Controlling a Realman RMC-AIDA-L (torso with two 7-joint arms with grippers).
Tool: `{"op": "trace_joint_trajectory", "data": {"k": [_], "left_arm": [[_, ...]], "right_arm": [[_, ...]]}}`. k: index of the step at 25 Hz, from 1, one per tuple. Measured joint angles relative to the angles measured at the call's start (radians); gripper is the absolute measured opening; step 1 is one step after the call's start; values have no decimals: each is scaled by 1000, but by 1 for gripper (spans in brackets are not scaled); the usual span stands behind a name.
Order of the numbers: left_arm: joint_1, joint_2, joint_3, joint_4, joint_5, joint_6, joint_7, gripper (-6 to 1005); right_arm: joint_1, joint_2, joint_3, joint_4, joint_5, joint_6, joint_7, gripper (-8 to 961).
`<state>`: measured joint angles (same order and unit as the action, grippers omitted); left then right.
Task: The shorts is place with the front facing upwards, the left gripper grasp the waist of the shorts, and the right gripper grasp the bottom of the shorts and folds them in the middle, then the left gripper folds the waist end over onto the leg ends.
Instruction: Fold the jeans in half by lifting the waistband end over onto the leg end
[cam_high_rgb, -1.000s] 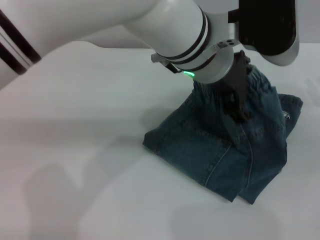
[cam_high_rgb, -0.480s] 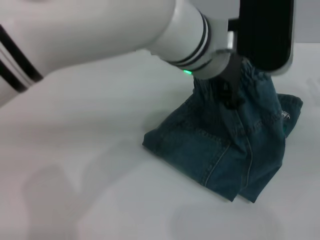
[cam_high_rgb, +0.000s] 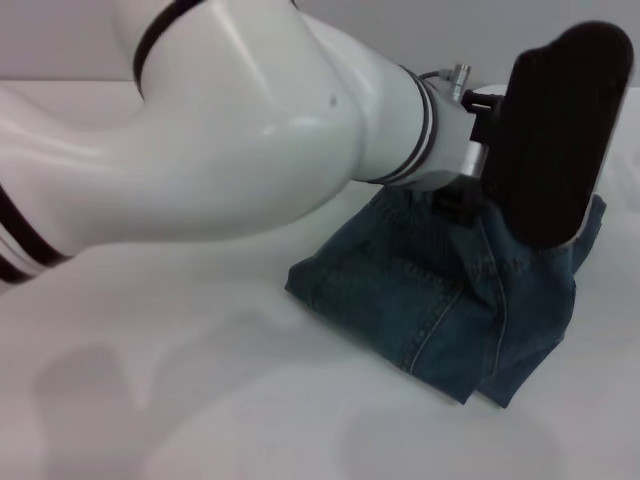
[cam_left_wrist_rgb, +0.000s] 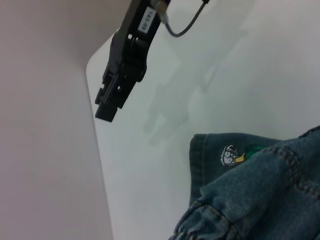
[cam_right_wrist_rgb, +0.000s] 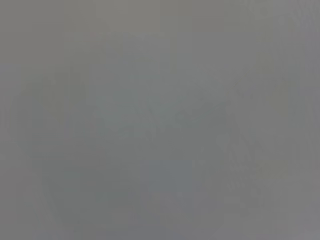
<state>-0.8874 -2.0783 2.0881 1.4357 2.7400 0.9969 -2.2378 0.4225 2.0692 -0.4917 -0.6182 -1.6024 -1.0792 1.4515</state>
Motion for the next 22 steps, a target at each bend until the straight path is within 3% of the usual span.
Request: {"op": "trace_joint_trajectory", "data": {"k": [12,18,22], "left_arm": [[1,0,-47,21,28,-51,-40,832],[-2,0,-48,4,31,-59,-49,832],[1,0,-49,-1,34,-66,-49,832]], "right_arm": [[0,-2,-11,6,-7,-34,-15,348],[-40,-12,-123,-62,-64,-210,0,348],[-94,-1,-134,-157,-114,-284,32,348]]}}
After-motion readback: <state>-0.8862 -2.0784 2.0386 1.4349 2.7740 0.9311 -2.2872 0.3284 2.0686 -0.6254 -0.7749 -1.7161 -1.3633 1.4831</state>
